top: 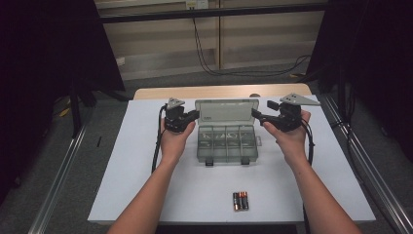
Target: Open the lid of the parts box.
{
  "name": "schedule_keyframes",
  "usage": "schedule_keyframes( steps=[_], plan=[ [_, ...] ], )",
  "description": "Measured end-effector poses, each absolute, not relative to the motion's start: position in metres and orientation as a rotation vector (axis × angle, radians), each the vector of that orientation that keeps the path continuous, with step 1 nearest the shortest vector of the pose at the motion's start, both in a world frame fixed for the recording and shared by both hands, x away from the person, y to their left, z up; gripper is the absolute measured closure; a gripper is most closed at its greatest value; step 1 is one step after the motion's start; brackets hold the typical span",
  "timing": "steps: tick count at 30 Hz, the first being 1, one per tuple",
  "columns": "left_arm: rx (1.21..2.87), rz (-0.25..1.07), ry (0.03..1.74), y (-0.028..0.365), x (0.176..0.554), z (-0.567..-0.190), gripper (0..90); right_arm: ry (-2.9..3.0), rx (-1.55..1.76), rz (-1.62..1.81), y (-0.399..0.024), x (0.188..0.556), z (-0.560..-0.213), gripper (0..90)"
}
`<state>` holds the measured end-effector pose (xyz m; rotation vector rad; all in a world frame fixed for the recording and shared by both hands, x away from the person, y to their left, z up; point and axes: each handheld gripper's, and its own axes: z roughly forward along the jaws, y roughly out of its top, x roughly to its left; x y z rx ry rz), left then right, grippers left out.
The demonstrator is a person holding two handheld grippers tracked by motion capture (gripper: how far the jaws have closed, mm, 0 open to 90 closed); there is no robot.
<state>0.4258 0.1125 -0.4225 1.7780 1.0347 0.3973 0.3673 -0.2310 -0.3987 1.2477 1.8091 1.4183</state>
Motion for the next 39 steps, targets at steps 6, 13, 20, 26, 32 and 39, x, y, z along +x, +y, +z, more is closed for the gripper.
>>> schedule_keyframes(
  steps=[6, 13, 20, 26, 32, 39],
  plan=[
    [1.765, 0.392, 1.042, 0.112, 0.428, -0.423, 82.1, 1.812, 1.312, 1.333, -0.229, 0.376, -0.413, 45.4],
    [1.759, 0.396, 1.043, 0.113, 0.43, -0.424, 82.4, 1.838, 1.329, 1.306, -0.221, 0.386, -0.432, 72.3],
    [1.752, 0.391, 1.047, 0.112, 0.434, -0.426, 82.7, 1.795, 1.358, 1.265, -0.214, 0.392, -0.437, 84.9],
    [1.788, 0.382, 1.078, 0.109, 0.441, -0.437, 80.6, 1.774, 1.388, 1.232, -0.212, 0.395, -0.437, 86.3],
    [1.785, 0.344, 1.08, 0.11, 0.448, -0.447, 78.5, 1.777, 1.424, 1.211, -0.21, 0.399, -0.434, 86.5],
    [1.743, 0.342, 1.096, 0.111, 0.452, -0.448, 82.8, 1.794, 1.451, 1.217, -0.213, 0.405, -0.434, 86.5]
  ],
)
